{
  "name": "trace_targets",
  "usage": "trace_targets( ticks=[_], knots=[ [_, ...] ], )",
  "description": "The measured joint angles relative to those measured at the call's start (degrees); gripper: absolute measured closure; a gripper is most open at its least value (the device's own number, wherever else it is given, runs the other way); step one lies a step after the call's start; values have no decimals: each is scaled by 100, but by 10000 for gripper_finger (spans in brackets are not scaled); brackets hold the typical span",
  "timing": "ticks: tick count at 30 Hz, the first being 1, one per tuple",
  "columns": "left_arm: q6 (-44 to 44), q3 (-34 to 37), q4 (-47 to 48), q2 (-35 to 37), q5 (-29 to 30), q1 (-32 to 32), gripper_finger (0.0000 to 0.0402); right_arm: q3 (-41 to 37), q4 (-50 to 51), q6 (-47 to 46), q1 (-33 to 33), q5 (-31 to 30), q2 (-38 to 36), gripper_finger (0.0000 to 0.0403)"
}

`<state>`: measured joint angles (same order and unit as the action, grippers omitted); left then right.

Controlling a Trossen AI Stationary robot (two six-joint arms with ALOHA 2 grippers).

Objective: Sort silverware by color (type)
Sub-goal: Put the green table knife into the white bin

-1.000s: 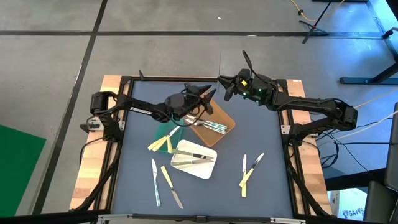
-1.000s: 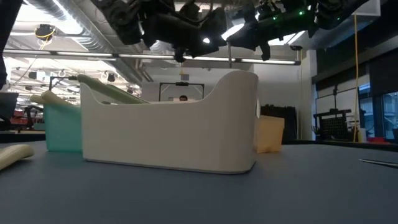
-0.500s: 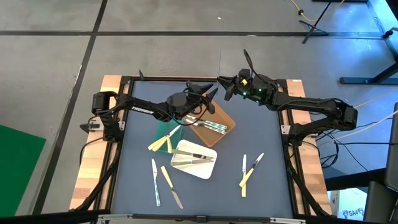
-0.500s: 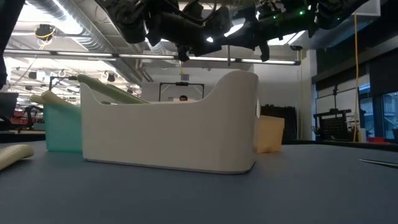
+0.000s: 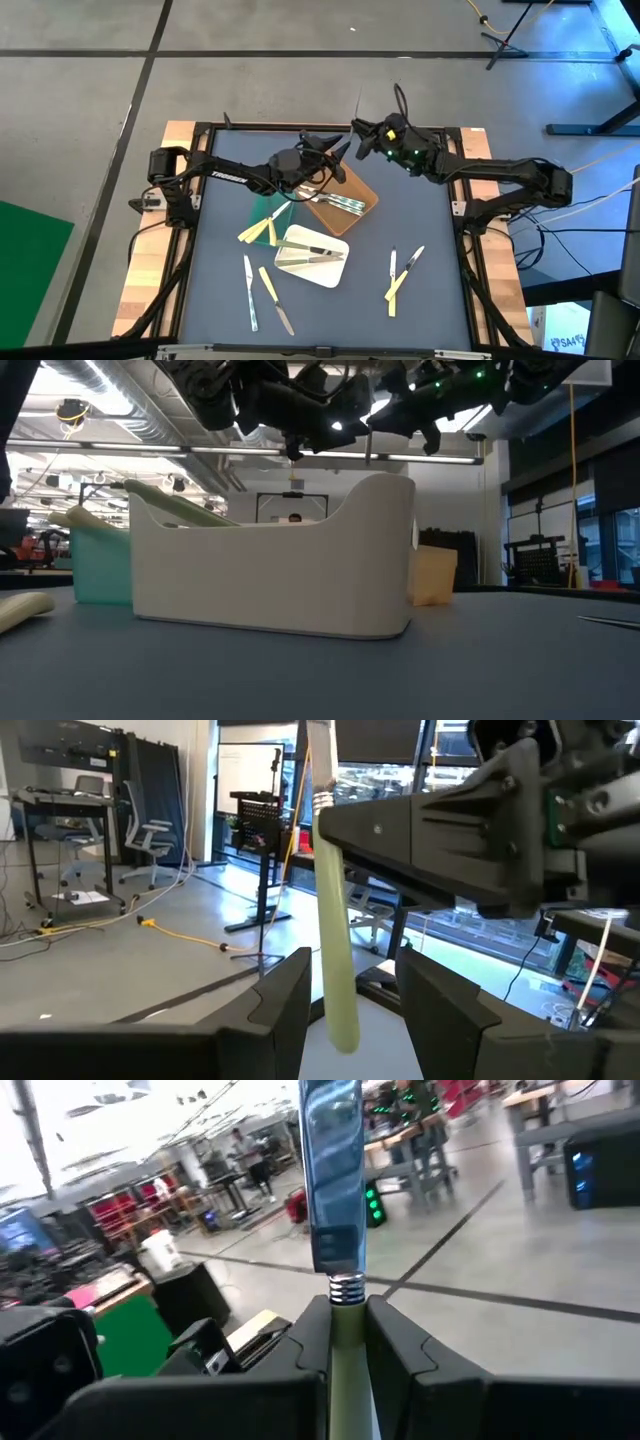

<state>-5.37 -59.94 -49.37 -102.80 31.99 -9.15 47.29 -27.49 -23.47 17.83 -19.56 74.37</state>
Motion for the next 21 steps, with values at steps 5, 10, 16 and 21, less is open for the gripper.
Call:
trace_targets(
  ticks=[5,10,16,21],
  knots=[
    [0,0,22,0,3,-24,260,0,-50,144,-242,-507,56,372],
    [2,0,62,0,-6,-26,260,0,-286,146,-331,-502,161,372],
    [2,0,91,2,-218,-26,260,0,-555,139,-379,-488,430,372],
    [86,0,139,2,-122,-26,260,0,-666,139,-444,-473,514,372]
  ],
)
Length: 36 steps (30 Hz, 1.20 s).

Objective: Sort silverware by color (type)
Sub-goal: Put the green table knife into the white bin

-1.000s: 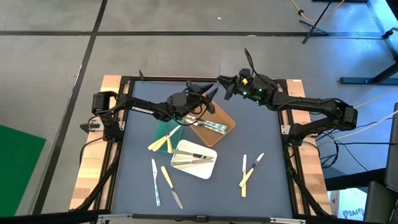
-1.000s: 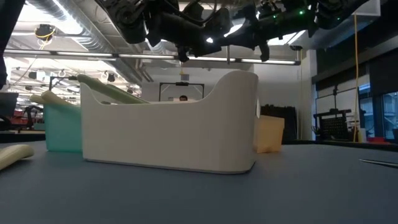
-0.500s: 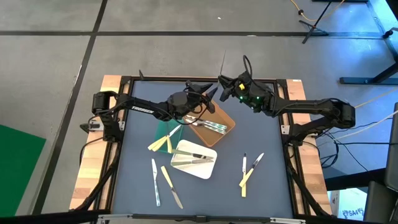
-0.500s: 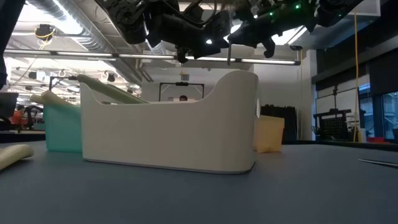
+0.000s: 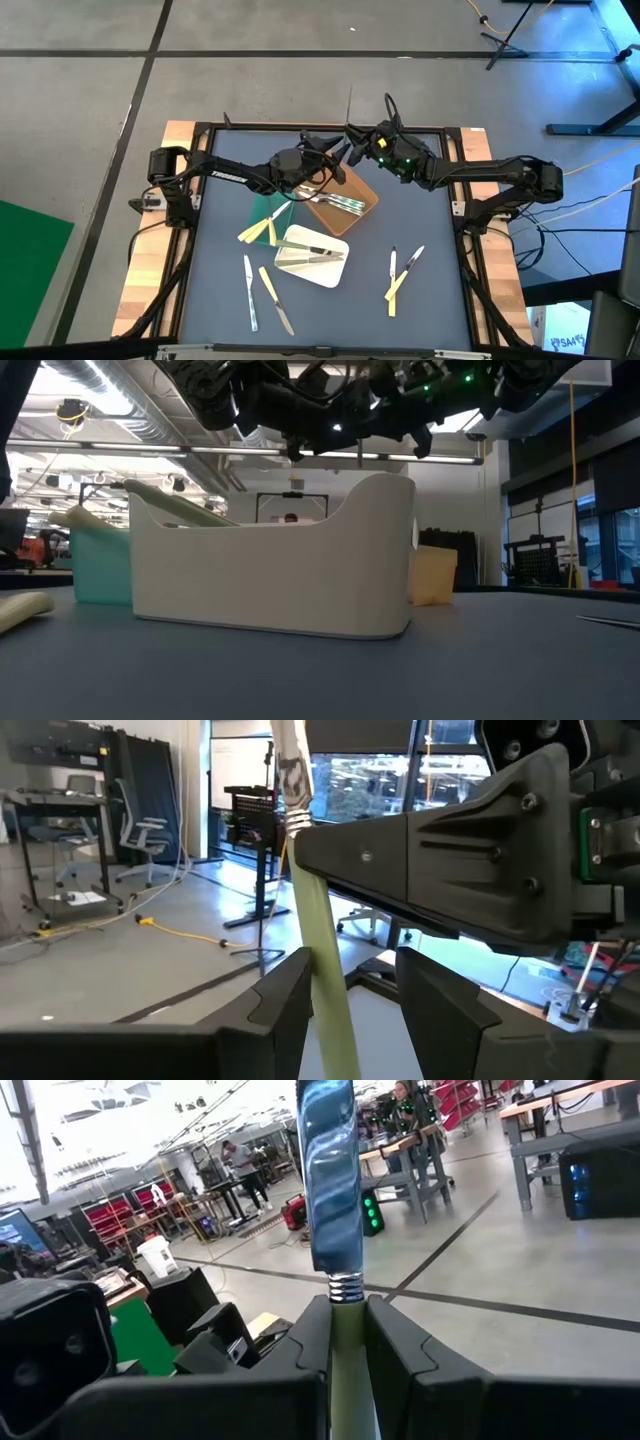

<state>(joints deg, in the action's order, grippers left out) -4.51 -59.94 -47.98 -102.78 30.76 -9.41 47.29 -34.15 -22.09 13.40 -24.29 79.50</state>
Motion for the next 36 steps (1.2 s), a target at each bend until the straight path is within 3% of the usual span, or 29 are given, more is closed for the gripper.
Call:
trace_targets(
  ticks=[11,25,36],
  knots=[
    [516,0,46,2,210,0,260,0,-20,4,-3,306,0,372],
    [527,0,258,2,319,2,262,0,-8,7,-2,443,0,372],
    [515,0,257,4,315,2,324,0,-4,7,-1,441,0,372]
  ],
)
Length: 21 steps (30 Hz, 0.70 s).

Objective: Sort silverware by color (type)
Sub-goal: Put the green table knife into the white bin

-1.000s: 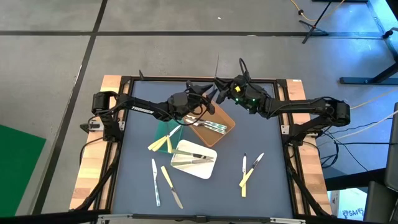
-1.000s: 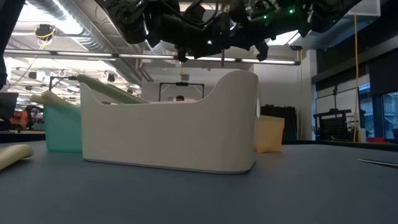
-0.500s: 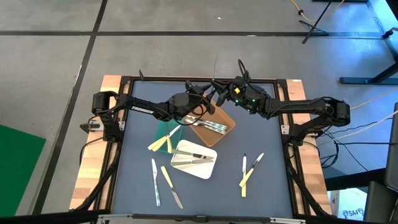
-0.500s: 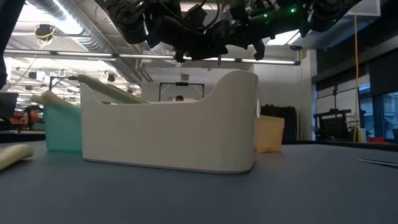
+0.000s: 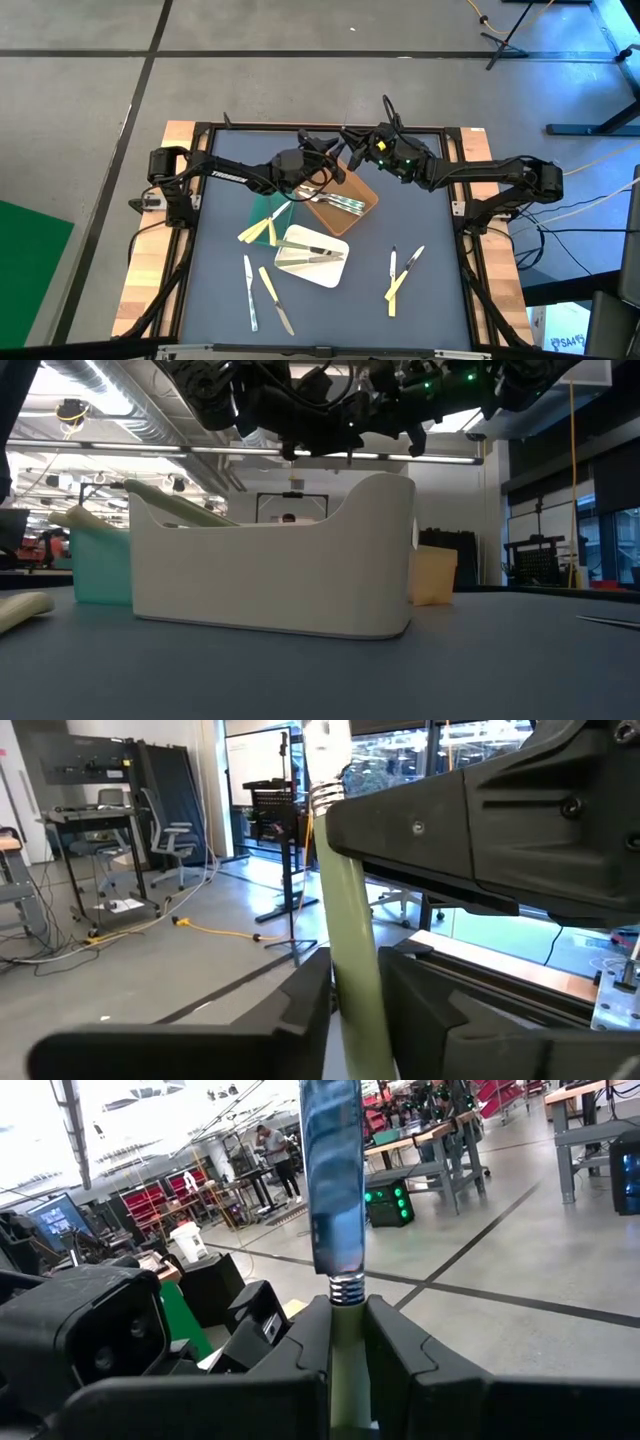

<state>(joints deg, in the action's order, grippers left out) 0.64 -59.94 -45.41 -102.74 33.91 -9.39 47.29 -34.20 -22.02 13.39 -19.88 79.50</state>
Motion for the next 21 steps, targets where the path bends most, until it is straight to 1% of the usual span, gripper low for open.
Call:
trace_targets(
  ticks=[5,8,21],
  knots=[
    [-7,0,-2,0,44,-9,360,0,1,2,0,-2,0,372],
    [-7,0,-3,0,42,-9,373,0,2,4,0,-4,0,372],
    [-7,0,-4,0,36,-4,375,0,2,-5,11,1,-2,372]
  ],
)
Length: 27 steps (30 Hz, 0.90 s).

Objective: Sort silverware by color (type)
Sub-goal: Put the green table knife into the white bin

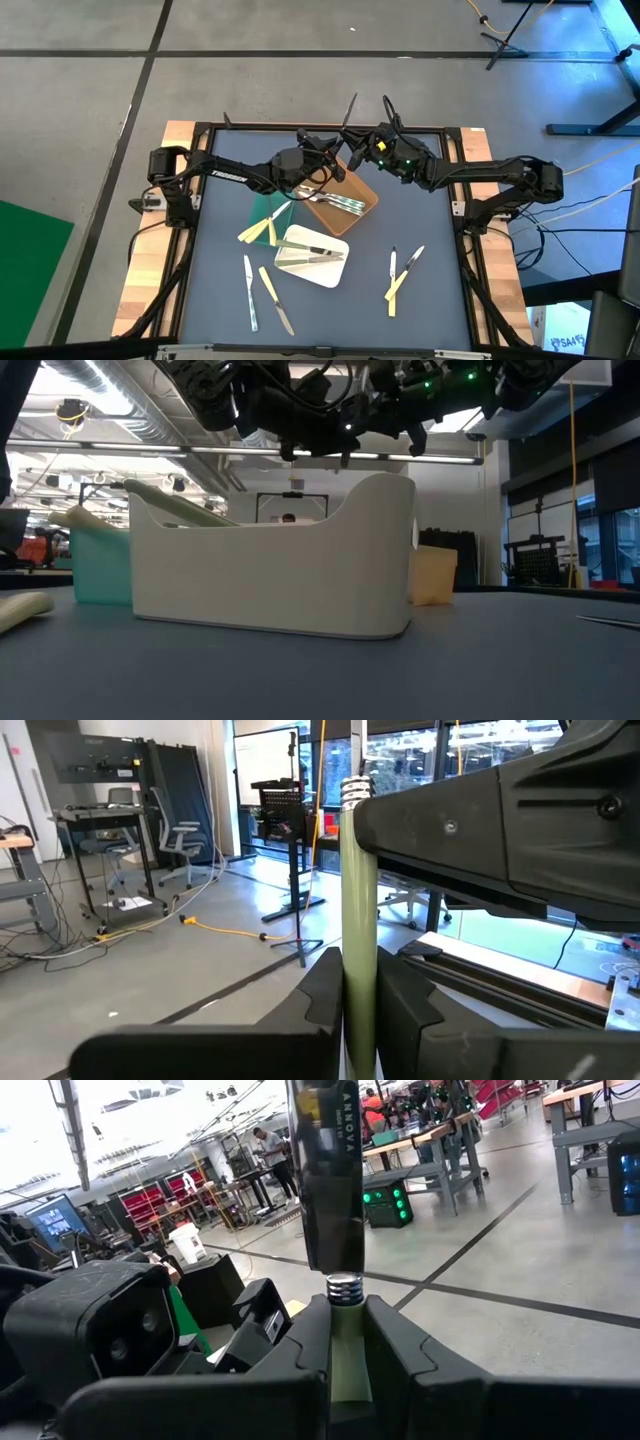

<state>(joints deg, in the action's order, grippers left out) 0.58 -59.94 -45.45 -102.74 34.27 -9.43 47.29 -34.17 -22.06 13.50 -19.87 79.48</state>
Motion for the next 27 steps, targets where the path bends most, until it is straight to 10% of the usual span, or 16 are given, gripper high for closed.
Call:
trace_targets(
  ticks=[13,27],
  knots=[
    [2,4,-5,0,-6,0,375,0,0,-11,7,188,-2,370],
    [22,4,-7,0,-102,15,375,-2,75,76,52,148,-48,276]
  ],
)
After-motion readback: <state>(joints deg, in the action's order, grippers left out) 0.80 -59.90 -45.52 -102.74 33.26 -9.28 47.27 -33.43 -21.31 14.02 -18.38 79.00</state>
